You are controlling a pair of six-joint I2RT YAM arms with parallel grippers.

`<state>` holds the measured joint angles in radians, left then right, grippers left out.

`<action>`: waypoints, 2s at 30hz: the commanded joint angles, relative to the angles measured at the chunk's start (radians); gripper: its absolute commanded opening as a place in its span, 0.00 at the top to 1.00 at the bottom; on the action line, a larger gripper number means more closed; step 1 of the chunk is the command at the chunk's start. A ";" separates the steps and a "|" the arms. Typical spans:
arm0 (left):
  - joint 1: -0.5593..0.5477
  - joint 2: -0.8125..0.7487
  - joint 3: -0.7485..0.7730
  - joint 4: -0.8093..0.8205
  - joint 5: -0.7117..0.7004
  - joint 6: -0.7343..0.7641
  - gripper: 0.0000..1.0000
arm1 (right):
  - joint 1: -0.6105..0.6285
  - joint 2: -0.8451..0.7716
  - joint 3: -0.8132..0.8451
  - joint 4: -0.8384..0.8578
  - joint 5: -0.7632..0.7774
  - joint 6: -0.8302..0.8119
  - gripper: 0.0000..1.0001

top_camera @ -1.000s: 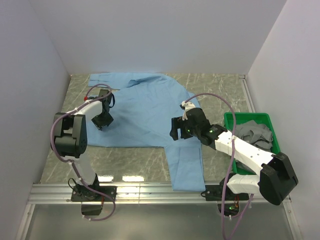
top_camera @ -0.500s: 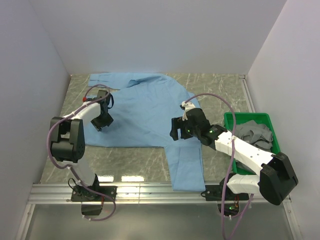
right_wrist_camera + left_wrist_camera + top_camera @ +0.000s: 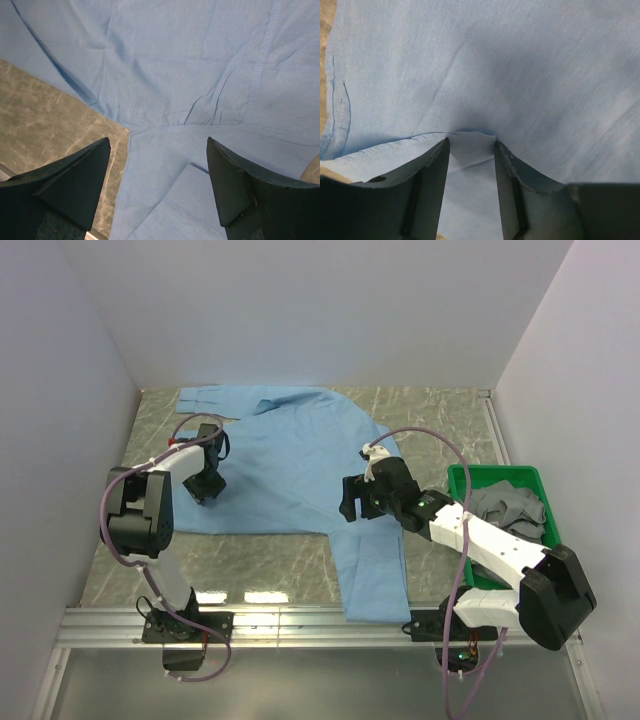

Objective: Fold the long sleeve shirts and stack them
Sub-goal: Flatten the shirt out

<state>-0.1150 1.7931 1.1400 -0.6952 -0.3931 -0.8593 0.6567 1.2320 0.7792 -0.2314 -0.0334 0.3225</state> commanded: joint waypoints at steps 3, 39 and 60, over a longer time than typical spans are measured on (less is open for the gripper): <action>-0.003 -0.018 -0.011 0.010 -0.039 0.006 0.65 | 0.009 -0.022 -0.003 0.033 0.010 -0.008 0.16; -0.003 -1.084 -0.375 -0.489 0.151 -0.461 0.70 | 0.014 -0.035 0.015 0.018 -0.013 -0.013 0.16; 0.000 -0.687 -0.282 -0.023 0.189 -0.135 0.18 | -0.040 0.170 0.223 -0.154 0.083 0.084 0.17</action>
<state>-0.1158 1.0687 0.8360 -0.8215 -0.2161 -1.0538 0.6418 1.3735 0.9508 -0.3389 0.0200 0.3683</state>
